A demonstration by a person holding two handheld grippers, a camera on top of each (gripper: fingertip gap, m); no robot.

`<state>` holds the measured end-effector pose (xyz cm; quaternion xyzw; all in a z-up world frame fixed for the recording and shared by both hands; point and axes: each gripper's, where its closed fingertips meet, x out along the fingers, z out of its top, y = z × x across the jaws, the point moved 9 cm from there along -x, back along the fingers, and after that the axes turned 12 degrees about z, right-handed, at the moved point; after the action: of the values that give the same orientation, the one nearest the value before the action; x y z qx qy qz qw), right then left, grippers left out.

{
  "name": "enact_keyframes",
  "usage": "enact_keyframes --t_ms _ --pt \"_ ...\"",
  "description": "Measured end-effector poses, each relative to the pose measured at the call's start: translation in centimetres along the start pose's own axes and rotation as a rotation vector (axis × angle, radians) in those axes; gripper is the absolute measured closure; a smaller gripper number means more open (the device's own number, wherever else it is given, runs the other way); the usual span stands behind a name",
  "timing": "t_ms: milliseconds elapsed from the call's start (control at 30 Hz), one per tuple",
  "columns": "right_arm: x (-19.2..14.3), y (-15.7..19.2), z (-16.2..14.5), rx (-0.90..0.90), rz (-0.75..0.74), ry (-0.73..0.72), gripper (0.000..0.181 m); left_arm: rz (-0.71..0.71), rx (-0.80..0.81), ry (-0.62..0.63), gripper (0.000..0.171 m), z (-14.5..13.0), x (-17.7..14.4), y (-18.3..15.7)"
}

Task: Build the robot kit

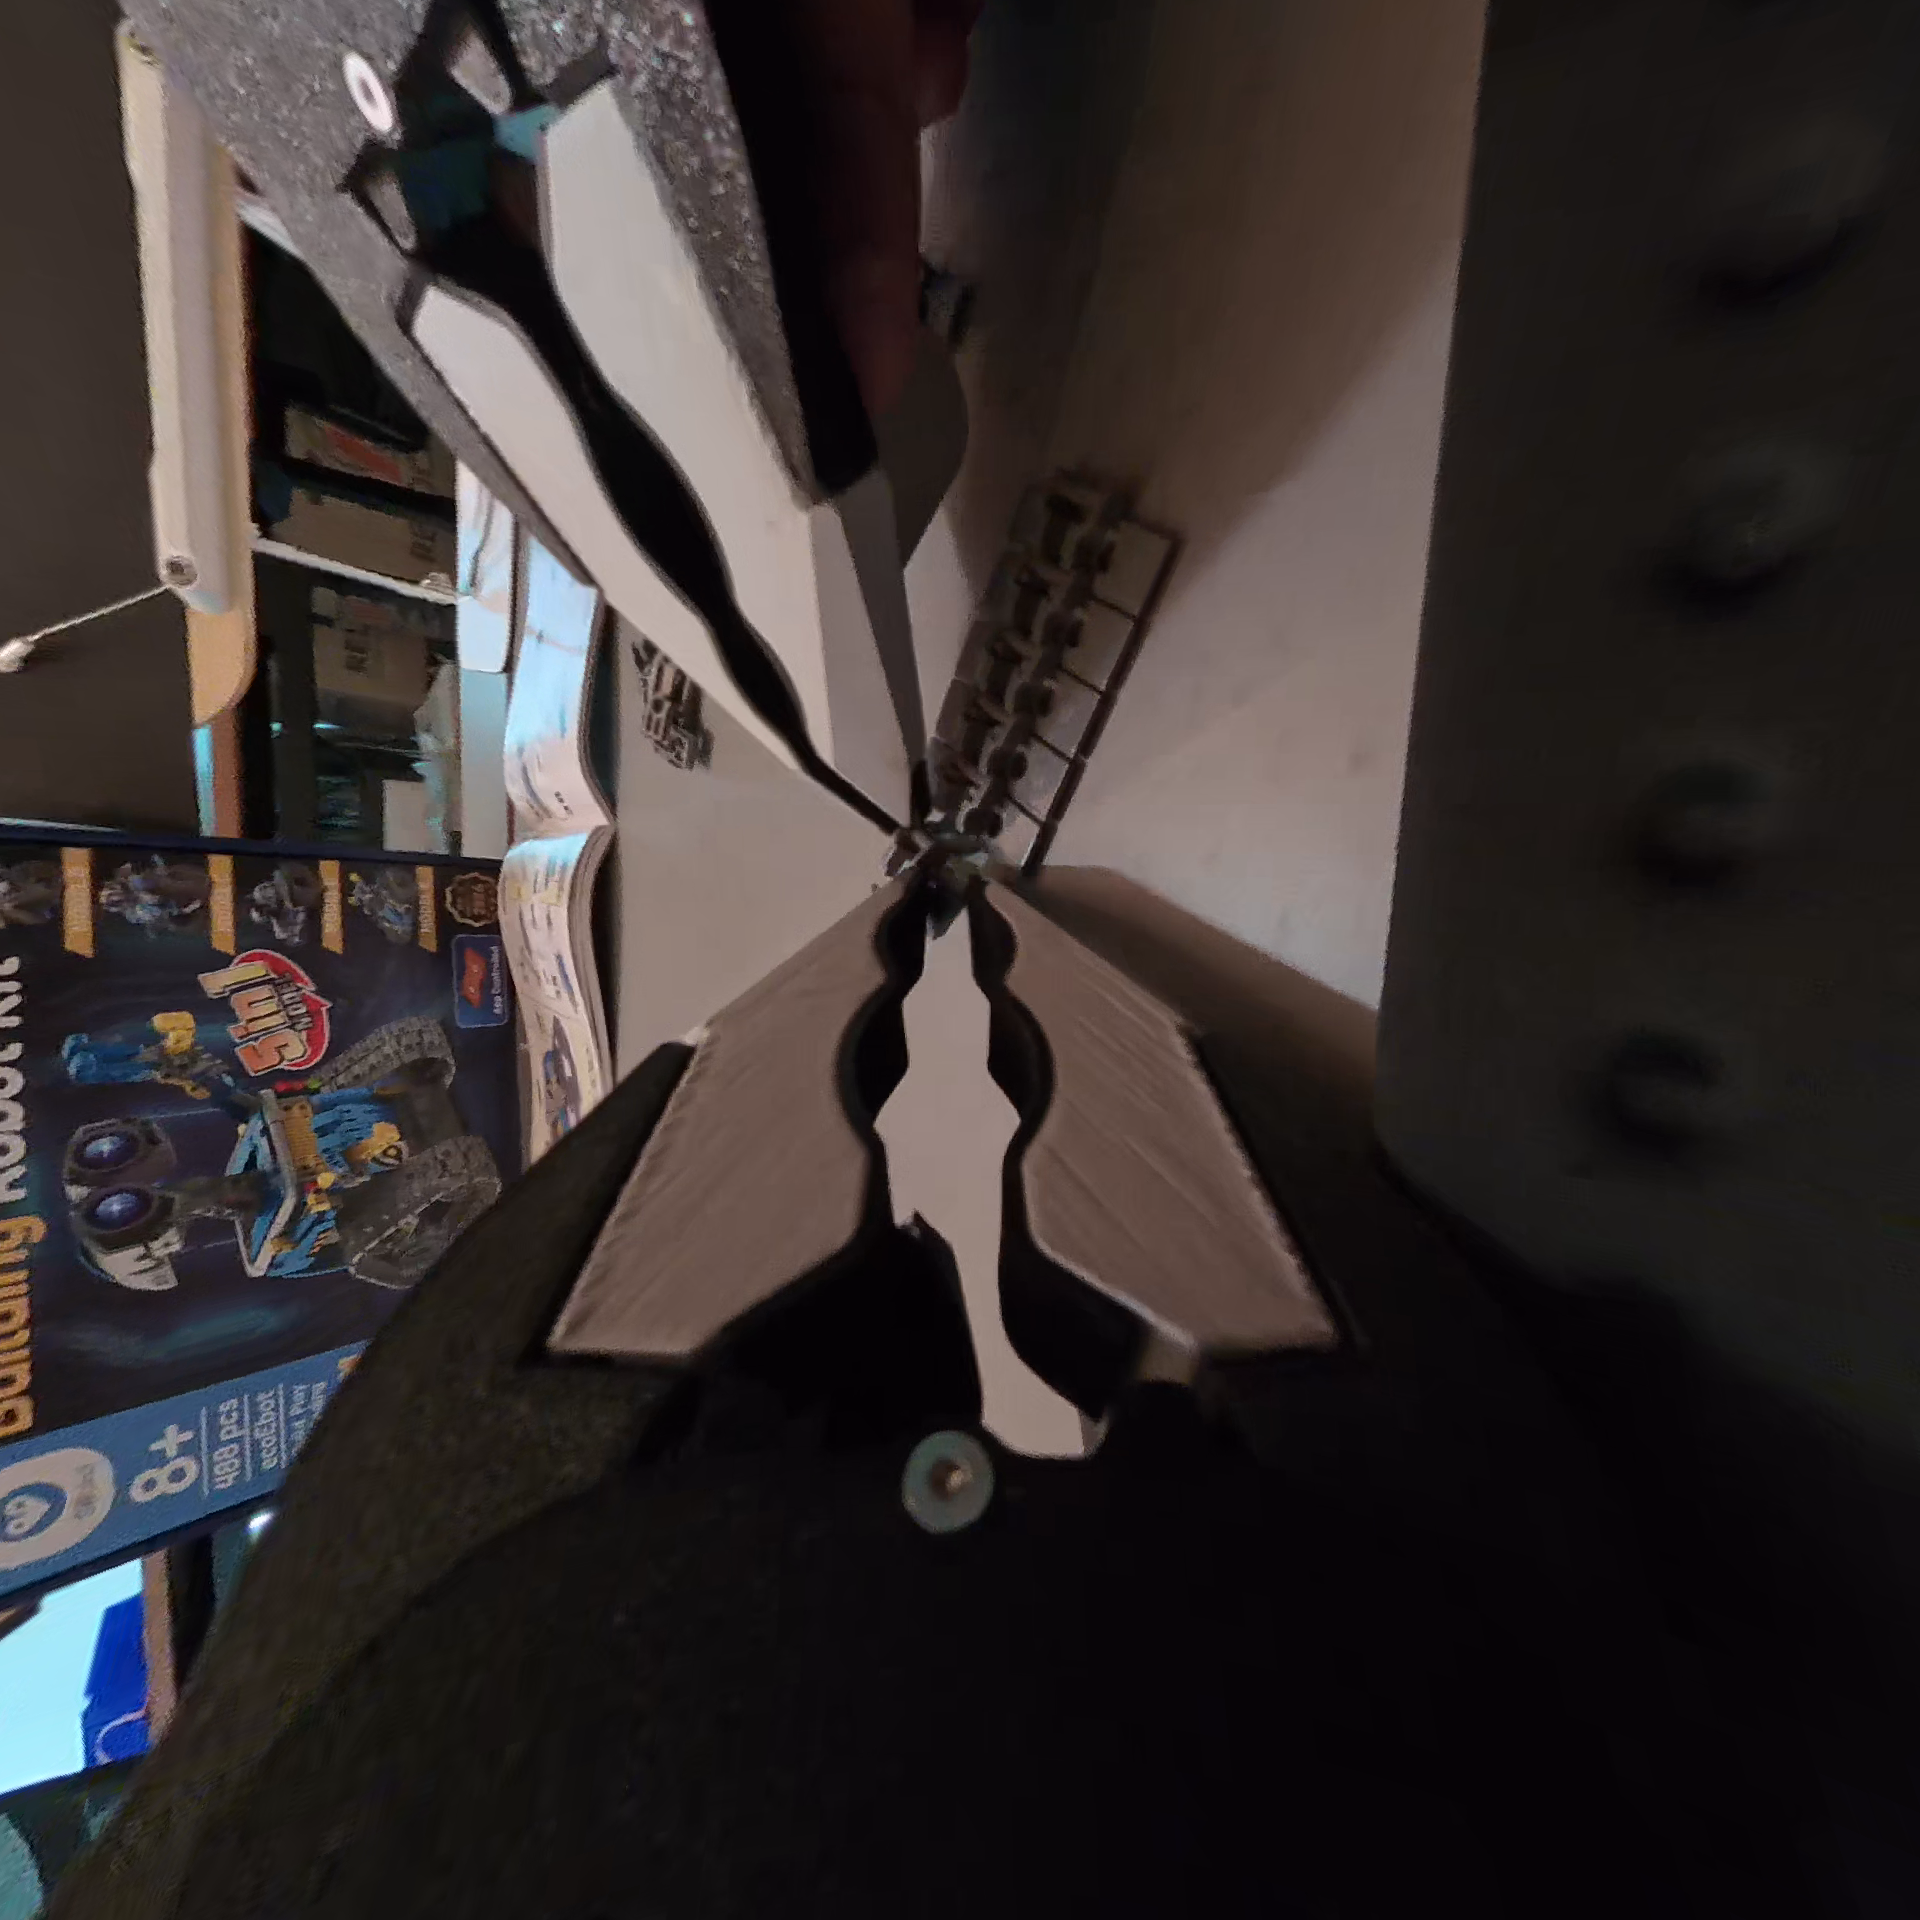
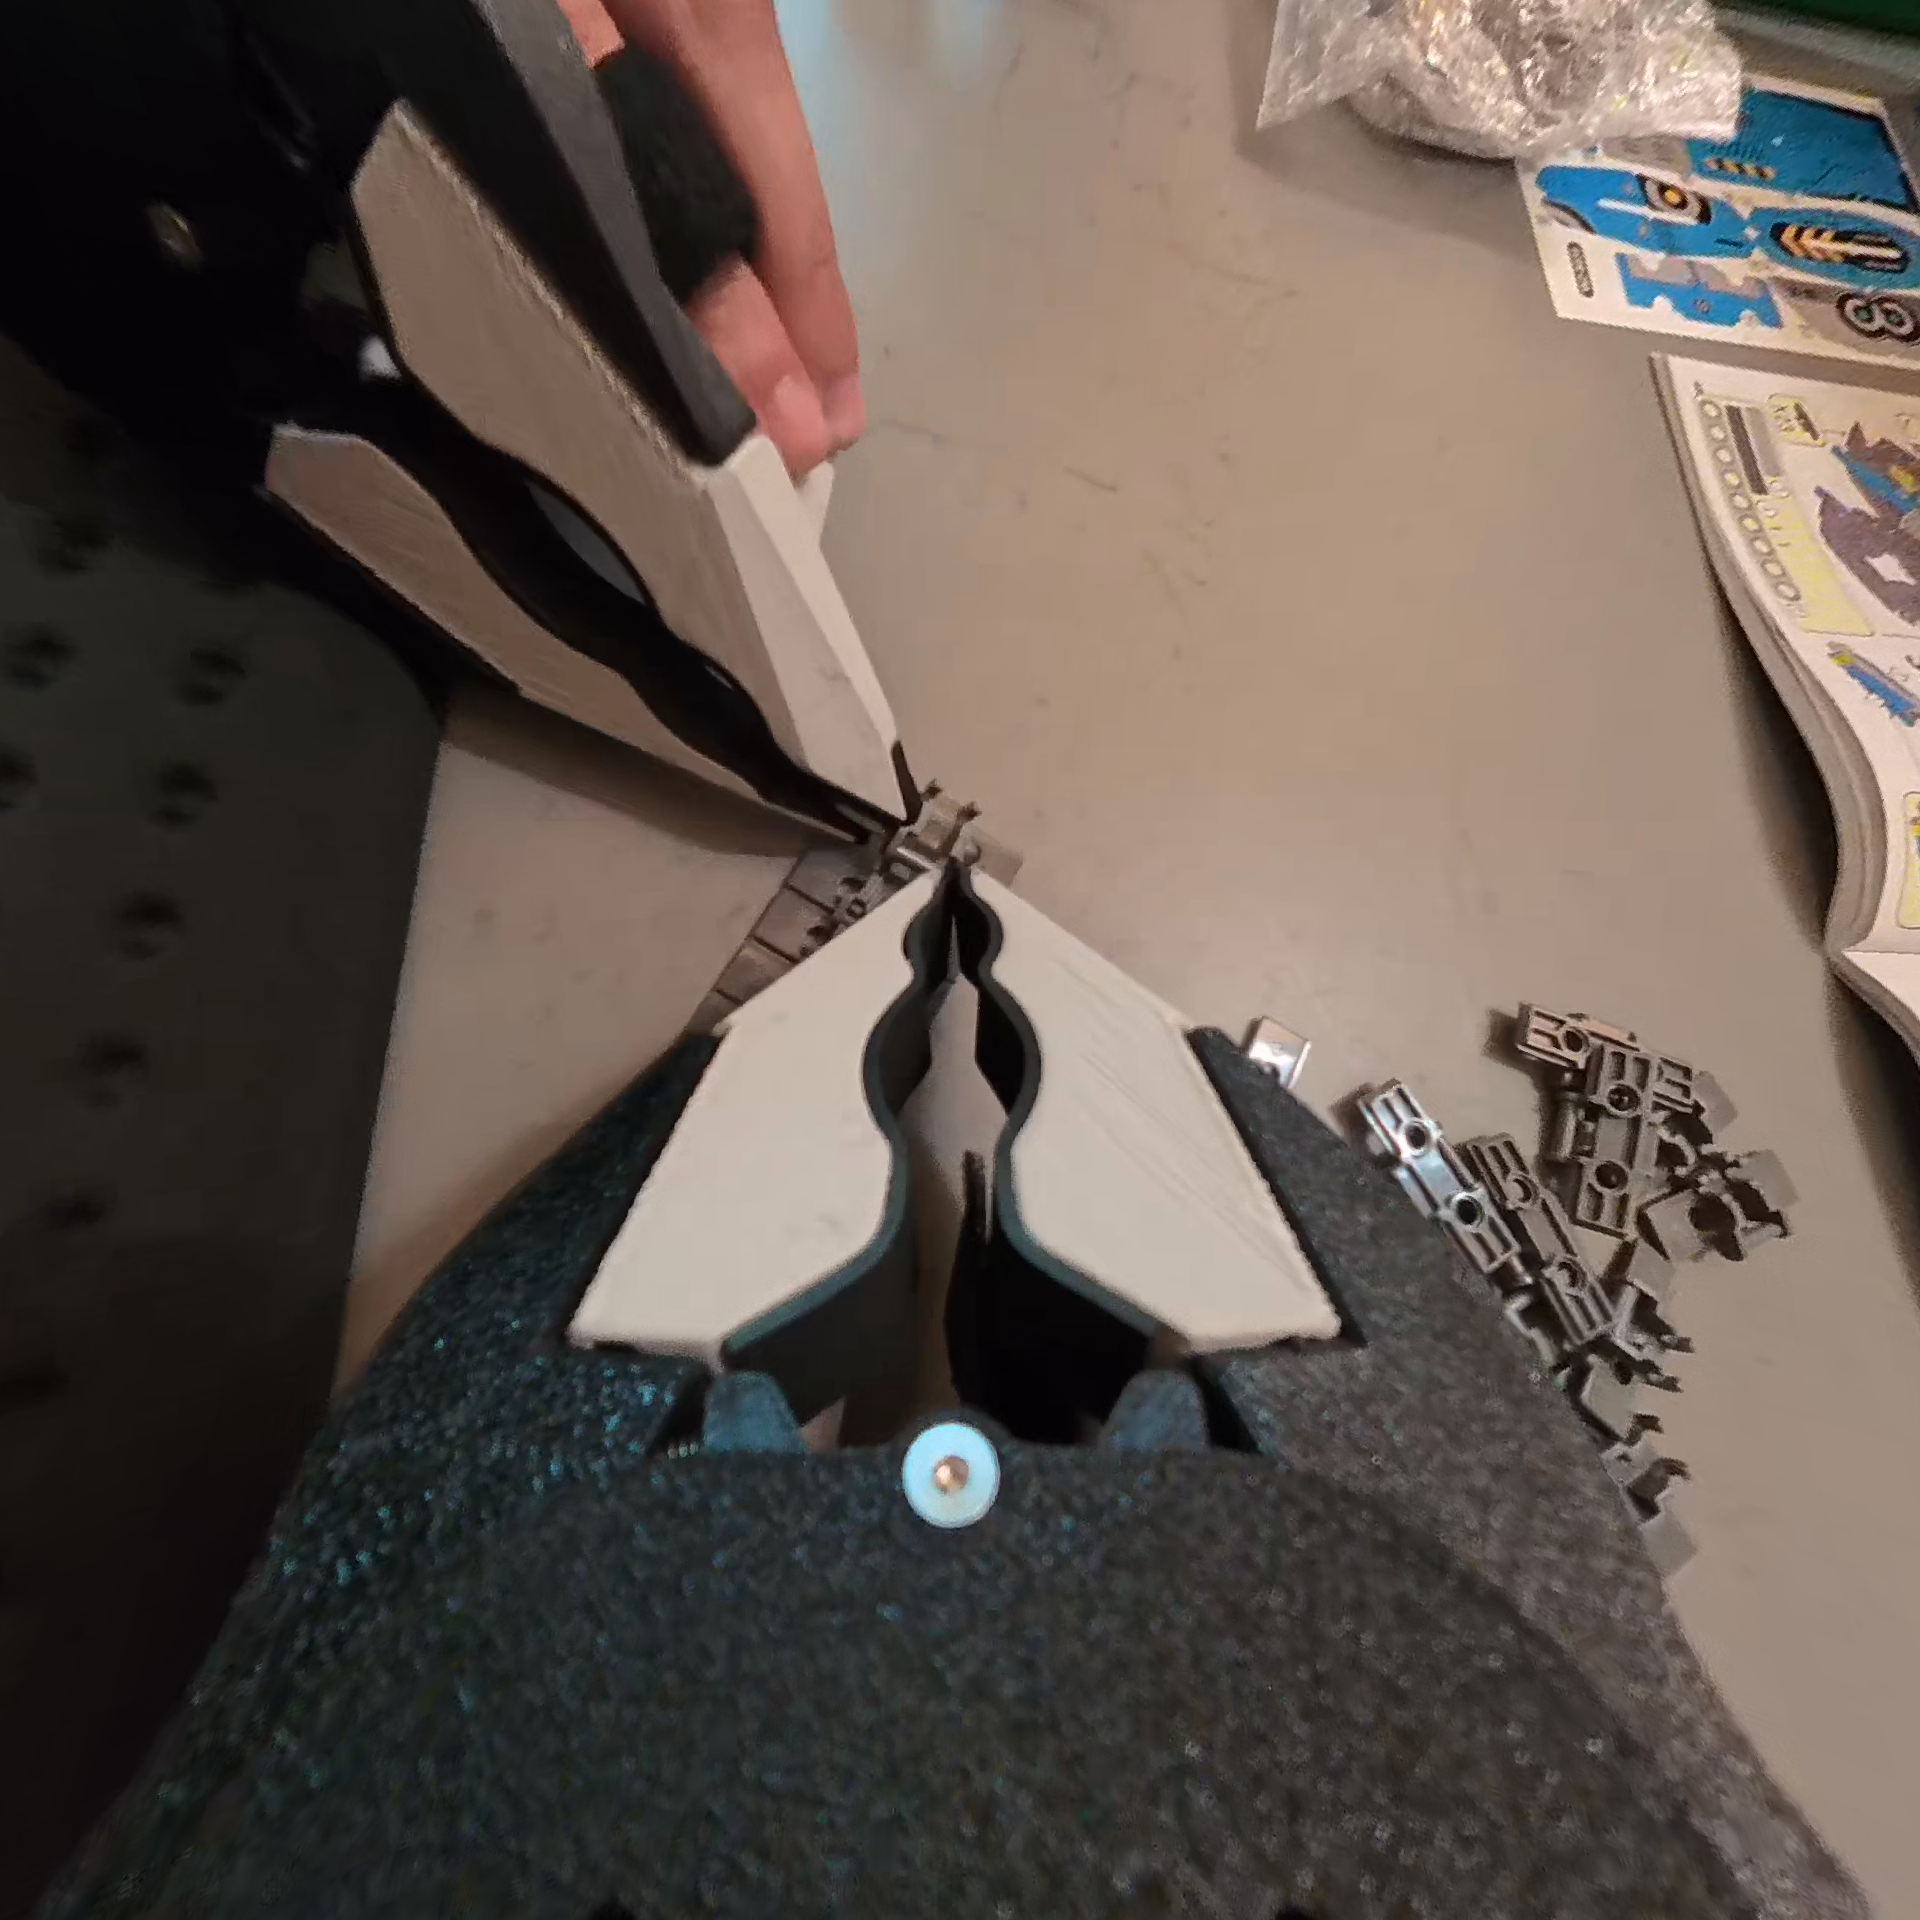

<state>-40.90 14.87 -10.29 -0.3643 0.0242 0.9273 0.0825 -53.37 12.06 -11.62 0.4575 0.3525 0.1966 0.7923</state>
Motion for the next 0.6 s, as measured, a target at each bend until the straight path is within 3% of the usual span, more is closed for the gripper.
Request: enact_keyframes --t_ms 200,600 --pt "-0.3 0.6 0.4 -0.066 -0.043 0.031 0.181 -0.014 0.037 -0.025 0.168 -0.1 0.0 1.0" --pt "-1.1 0.5 0.5 -0.035 -0.034 -0.024 0.181 -0.044 0.054 -0.125 0.168 -0.2 0.0 0.9"
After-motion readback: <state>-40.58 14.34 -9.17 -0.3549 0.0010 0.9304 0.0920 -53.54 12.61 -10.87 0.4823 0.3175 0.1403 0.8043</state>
